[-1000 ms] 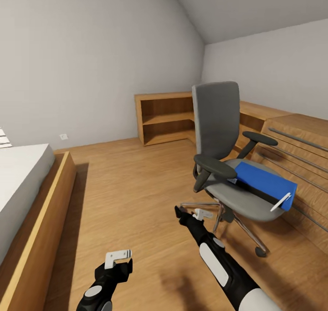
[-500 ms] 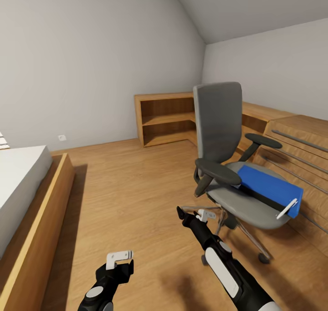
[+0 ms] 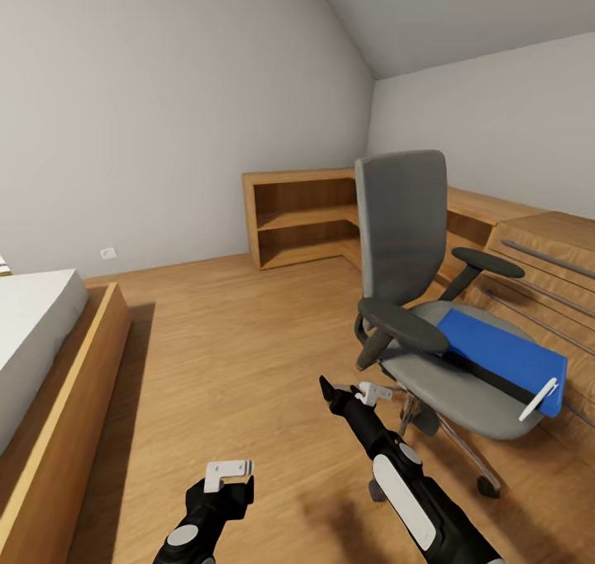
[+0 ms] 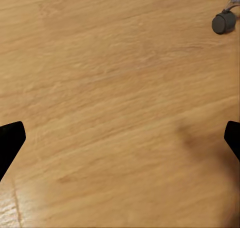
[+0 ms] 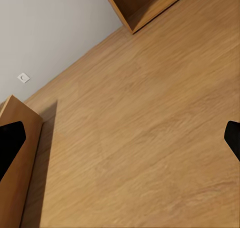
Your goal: In the bedroom, organize the workspace by keeping the computer under the desk, ensuring the monitor is on the desk, placing the keyboard on the desk next to the monitor, placing the mouse on the desk next to the keyboard, moving the folder from the swivel chair onto the desk next to the mouse, stacking the notebook on top of the folder with the pen on top of the notebook, and positioning the swivel chair next to the desk.
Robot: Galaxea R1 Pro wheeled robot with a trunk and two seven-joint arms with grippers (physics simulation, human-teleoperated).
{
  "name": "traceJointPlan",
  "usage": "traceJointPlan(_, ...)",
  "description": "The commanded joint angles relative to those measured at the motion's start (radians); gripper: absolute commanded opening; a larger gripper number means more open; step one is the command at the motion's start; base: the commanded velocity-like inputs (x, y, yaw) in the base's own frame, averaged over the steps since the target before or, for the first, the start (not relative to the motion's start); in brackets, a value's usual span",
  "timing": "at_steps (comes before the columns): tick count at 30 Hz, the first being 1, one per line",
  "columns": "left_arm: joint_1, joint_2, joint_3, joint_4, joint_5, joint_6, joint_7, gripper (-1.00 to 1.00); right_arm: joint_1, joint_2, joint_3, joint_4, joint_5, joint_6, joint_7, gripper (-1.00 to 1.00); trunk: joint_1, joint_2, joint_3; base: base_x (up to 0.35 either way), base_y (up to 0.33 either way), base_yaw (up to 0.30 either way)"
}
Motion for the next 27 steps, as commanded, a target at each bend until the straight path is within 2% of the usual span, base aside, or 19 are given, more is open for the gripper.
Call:
traceJointPlan(1, -0.001, 0.0, -0.003, -0.001, 0.01, 0.002, 0.01, 1.0, -0.001, -0.001, 0.003, -0.001, -0.01, -0.004, -0.002, 1.0, 0.0, 0.0, -0.001, 0.064, 0.0, 0.0)
traceJointPlan(9, -0.001, 0.0, -0.008, -0.001, 0.011, 0.001, 0.008, 1.0, 0.0, -0.001, 0.003, -0.003, -0.009, -0.006, -0.023, 1.0, 0.0, 0.0, -0.001, 0.174, 0.0, 0.0)
traceJointPlan(22, -0.001, 0.0, -0.009, 0.0, 0.01, 0.002, 0.009, 1.0, 0.0, -0.002, 0.002, -0.016, -0.008, -0.009, -0.067, 1.0, 0.0, 0.0, -0.001, 0.034, 0.0, 0.0)
traceJointPlan(27, -0.001, 0.0, -0.009, 0.001, 0.01, 0.001, 0.008, 1.0, 0.0, -0.002, 0.002, -0.026, -0.007, -0.009, -0.078, 1.0, 0.0, 0.0, -0.001, 0.212, 0.0, 0.0)
